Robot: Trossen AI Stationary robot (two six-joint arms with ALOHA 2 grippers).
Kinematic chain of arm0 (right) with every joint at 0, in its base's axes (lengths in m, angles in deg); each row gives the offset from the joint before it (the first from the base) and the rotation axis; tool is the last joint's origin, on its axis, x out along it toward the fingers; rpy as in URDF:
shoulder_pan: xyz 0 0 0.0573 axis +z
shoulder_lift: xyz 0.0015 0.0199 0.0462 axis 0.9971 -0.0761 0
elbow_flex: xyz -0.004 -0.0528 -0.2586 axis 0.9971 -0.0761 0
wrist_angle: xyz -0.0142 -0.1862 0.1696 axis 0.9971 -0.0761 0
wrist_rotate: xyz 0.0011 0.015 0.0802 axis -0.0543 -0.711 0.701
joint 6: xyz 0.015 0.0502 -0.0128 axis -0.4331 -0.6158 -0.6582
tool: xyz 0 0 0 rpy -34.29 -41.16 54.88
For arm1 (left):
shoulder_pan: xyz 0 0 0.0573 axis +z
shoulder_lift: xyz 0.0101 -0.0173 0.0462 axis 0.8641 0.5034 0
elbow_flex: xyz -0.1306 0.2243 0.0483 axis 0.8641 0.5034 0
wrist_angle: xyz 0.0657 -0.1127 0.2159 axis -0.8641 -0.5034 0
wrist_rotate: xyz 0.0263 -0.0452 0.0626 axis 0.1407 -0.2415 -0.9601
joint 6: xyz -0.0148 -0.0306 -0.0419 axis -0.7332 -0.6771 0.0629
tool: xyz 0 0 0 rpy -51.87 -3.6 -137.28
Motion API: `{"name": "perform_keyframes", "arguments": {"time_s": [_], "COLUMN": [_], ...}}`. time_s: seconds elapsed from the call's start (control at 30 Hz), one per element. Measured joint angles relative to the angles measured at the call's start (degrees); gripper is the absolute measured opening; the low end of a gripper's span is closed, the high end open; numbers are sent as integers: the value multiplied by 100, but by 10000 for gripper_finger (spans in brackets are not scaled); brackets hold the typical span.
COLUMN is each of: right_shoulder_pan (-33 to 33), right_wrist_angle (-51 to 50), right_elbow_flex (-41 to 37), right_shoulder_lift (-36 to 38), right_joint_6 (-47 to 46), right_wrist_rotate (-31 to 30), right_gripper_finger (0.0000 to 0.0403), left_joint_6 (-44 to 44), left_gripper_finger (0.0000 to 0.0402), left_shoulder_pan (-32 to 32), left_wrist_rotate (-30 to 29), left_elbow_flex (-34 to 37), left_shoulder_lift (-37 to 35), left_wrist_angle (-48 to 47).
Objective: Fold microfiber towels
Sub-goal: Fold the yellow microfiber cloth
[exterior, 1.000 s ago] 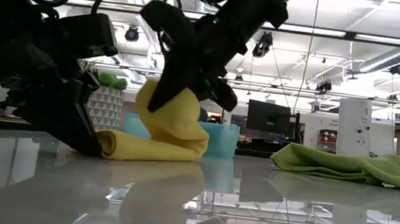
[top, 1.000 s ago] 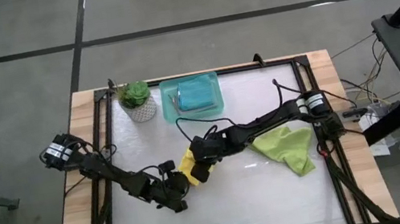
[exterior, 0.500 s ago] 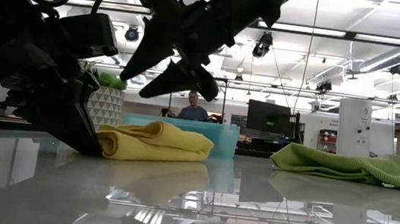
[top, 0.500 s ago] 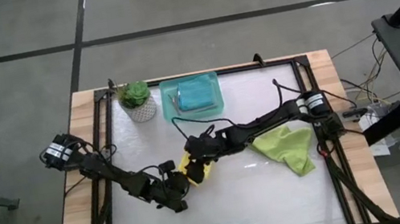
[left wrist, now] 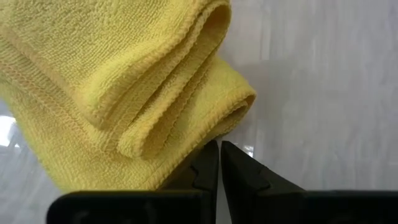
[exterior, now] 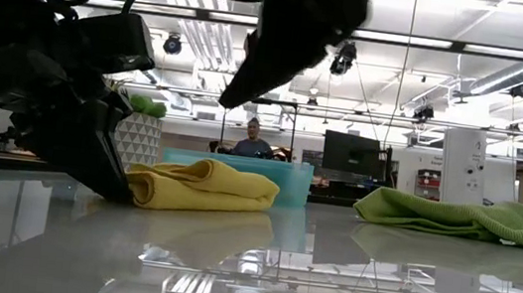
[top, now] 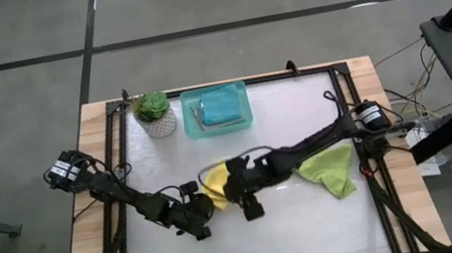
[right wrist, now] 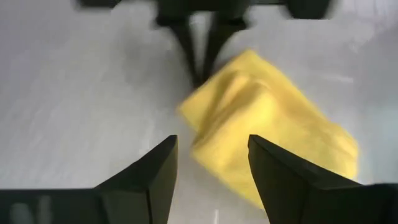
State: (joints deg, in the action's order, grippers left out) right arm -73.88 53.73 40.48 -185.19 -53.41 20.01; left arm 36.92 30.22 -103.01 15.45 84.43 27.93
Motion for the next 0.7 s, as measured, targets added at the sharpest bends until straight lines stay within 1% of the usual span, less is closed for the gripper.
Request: {"name": "perform_keyframes", "arguments": {"time_s": [0.07, 0.2, 0.37, 0.5, 0.7], "right_shoulder_pan": [80, 100, 98, 100, 98], "right_wrist_angle": [175, 616, 1557, 2013, 2835], "right_elbow_flex": [-135, -511, -1073, -1413, -1859], "right_shoulder_lift": [-21, -27, -27, -32, -32], "right_joint_6": [182, 214, 263, 307, 239], "right_wrist_rotate": [-60, -540, -534, -445, -444], "right_gripper_finger": [181, 173, 172, 172, 162], "left_joint_6": [-14, -20, -24, -26, -26], "left_gripper_finger": [5, 5, 5, 5, 5], "left_shoulder_pan": [-2, -4, -4, -4, -4], "left_wrist_rotate": [-3, -7, -14, -17, -27], "left_elbow_flex": [0, 0, 2, 4, 4], "left_shoulder_lift": [2, 1, 1, 1, 1], "left_wrist_angle": [3, 23, 25, 26, 25]}}
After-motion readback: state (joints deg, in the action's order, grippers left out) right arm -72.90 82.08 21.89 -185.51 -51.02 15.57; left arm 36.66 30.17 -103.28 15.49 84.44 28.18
